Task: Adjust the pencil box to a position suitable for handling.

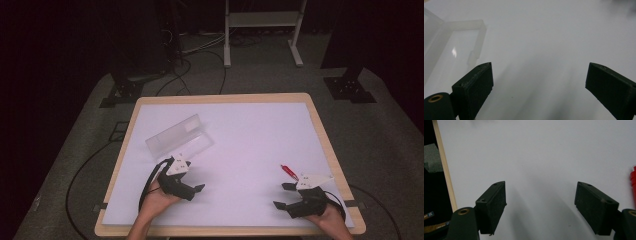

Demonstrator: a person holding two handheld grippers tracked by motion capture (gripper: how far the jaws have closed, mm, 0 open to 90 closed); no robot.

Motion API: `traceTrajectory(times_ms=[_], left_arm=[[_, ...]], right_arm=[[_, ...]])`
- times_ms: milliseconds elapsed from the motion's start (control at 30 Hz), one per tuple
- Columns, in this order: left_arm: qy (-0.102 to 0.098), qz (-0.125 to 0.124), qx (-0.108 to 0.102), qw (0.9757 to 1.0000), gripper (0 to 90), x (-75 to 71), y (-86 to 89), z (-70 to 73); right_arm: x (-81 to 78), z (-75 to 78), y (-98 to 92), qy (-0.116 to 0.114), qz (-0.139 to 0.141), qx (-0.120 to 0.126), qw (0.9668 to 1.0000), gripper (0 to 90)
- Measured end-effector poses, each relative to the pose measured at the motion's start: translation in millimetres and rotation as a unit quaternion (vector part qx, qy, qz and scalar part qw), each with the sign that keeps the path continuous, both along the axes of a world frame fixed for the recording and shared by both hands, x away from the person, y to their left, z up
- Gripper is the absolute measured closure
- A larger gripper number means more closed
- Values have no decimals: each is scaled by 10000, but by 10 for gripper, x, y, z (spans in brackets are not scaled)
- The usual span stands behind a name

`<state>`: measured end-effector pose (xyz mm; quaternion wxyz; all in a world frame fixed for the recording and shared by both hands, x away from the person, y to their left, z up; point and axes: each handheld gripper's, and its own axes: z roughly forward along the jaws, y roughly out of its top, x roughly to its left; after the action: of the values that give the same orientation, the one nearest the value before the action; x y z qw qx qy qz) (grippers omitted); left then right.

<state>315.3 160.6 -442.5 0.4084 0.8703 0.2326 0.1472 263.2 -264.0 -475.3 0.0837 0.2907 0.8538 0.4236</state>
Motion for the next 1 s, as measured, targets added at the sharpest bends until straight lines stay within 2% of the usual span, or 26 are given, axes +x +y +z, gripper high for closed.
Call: traceTrajectory(times_ms=[33,167,267,400,533,633,700,867,933,1000], left_arm=[[-26,96,29,9999,73,43,31,18],[-32,225,140,9996,74,135,97,40],[15,296,111,9995,81,194,155,18],[80,344,226,9991,104,240,213,-26],[64,402,191,9990,123,258,254,-21],[49,470,354,9983,127,285,292,12],[20,498,347,9982,139,308,319,65],[-17,456,550,9974,188,372,341,131],[-49,484,462,9977,212,392,355,152],[-33,484,504,9975,228,407,359,161]], right_arm=[[-1,3,-4,3,-9,14,10000,242],[-2,22,-19,-36,-34,49,10000,243],[-3,32,-24,-57,-56,61,10000,242],[-5,46,-27,-91,-68,75,9999,242],[-5,53,-29,-102,-77,94,9999,242],[-10,58,-22,-128,-68,73,9999,242],[-20,70,-9,-152,-50,82,9998,242],[-23,72,1,-141,-45,70,9999,242],[-24,72,1,-134,-35,77,9999,242],[-25,73,0,-137,-30,77,9999,242]])
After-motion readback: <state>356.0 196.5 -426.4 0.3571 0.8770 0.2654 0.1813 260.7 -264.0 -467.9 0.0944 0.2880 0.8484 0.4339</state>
